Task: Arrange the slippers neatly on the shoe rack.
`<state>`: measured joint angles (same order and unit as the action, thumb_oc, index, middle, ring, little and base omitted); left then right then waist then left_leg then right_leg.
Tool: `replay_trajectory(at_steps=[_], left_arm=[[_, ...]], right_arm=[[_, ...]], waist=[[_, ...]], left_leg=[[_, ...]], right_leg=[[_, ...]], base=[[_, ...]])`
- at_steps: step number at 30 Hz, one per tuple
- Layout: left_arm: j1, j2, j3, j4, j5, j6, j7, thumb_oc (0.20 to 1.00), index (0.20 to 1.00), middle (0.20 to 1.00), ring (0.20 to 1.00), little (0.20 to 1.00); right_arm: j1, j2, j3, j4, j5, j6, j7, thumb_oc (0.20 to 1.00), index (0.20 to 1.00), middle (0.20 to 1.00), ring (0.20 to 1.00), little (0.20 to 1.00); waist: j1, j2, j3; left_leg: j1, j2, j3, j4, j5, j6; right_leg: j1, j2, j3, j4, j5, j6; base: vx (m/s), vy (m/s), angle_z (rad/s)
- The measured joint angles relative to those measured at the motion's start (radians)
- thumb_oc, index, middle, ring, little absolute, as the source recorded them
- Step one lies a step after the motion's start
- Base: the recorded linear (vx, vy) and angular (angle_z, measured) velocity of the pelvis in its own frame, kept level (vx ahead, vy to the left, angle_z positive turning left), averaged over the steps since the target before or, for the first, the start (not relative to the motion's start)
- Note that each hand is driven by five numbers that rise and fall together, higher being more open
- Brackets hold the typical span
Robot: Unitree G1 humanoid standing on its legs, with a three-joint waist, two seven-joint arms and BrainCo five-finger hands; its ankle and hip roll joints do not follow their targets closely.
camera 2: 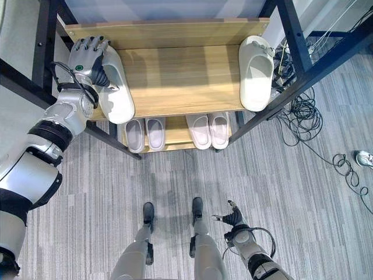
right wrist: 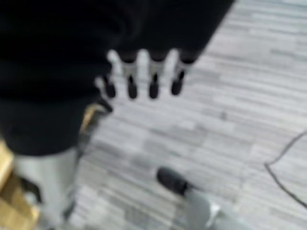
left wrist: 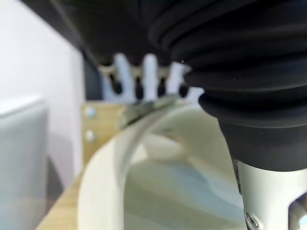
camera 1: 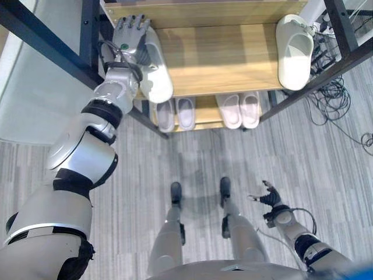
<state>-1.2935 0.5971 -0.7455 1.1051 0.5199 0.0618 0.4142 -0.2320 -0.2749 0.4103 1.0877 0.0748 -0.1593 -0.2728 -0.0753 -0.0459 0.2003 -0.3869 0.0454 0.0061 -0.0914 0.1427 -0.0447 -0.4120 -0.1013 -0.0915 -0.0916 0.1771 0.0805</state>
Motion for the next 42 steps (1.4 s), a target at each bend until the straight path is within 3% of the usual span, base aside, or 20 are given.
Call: replay_trajectory(at_steps=[1,2,3,20,32,37,42], left_arm=[[0.0,0.0,0.0,0.0,0.0,0.0,0.0,0.655,0.655,0.655,0.655,0.655],[0.0,0.0,0.0,0.0,0.0,0.0,0.0,0.363,0.363,0.363,0.363,0.363],[0.0,0.0,0.0,0.004,0.0,0.0,0.0,0.2,0.2,0.2,0.2,0.2],[-0.004,-0.002,0.009,-0.005,-0.029,0.018,0.029,0.2,0.2,0.2,0.2,0.2],[0.062,-0.002,0.01,-0.231,-0.026,-0.008,0.035,0.2,0.2,0.2,0.2,0.2],[0.161,-0.032,0.079,-0.305,-0.027,-0.013,0.059,0.2,0.2,0.2,0.2,0.2],[0.365,-0.041,0.165,-0.417,-0.028,-0.031,0.067,0.2,0.2,0.2,0.2,0.2]], right_arm=[[0.0,0.0,0.0,0.0,0.0,0.0,0.0,1.0,1.0,1.0,1.0,1.0],[0.0,0.0,0.001,0.002,0.0,0.0,-0.001,1.0,1.0,1.0,1.0,1.0],[0.0,0.0,0.001,0.001,0.0,0.0,-0.001,1.0,1.0,1.0,1.0,1.0],[-0.001,0.002,0.022,0.01,0.0,0.002,-0.001,1.0,1.0,1.0,1.0,1.0],[0.006,0.035,-0.01,0.017,0.003,-0.001,0.001,1.0,1.0,1.0,1.0,1.0],[0.037,0.033,-0.036,0.008,0.002,0.001,-0.004,1.0,1.0,1.0,1.0,1.0],[0.049,0.019,-0.102,0.007,0.0,0.013,-0.006,1.0,1.0,1.0,1.0,1.0]], waist=[[0.0,0.0,0.0],[0.001,0.0,0.0],[0.0,0.0,-0.001],[0.004,0.001,-0.029],[0.01,0.006,-0.027],[0.014,0.043,-0.02],[0.012,0.092,-0.02]], left_leg=[[0.0,0.0,0.0,0.0,0.0,0.0],[0.001,0.0,0.002,0.0,0.0,0.0],[0.001,0.0,0.002,0.0,0.0,0.0],[-0.009,0.001,0.005,0.0,0.0,0.0],[-0.003,0.001,0.026,0.0,0.001,0.0],[0.028,0.006,0.042,0.0,0.001,0.0],[0.095,0.024,0.06,-0.001,-0.009,-0.012]], right_leg=[[0.0,0.0,0.0,0.0,0.0,0.0],[0.0,0.0,0.001,0.0,0.001,-0.001],[0.0,0.0,0.001,0.0,0.001,-0.001],[-0.012,-0.003,0.004,0.0,0.002,-0.003],[-0.017,-0.005,0.023,0.0,0.006,-0.005],[0.007,-0.001,0.036,0.0,0.006,-0.005],[0.064,0.013,0.049,0.0,-0.009,-0.003]], base=[[0.0,0.0,0.0],[0.0,0.0,0.0],[0.0,0.0,0.0],[0.0,0.0,0.0],[0.0,-0.034,-0.04],[0.03,-0.072,-0.08],[0.04,-0.127,-0.1]])
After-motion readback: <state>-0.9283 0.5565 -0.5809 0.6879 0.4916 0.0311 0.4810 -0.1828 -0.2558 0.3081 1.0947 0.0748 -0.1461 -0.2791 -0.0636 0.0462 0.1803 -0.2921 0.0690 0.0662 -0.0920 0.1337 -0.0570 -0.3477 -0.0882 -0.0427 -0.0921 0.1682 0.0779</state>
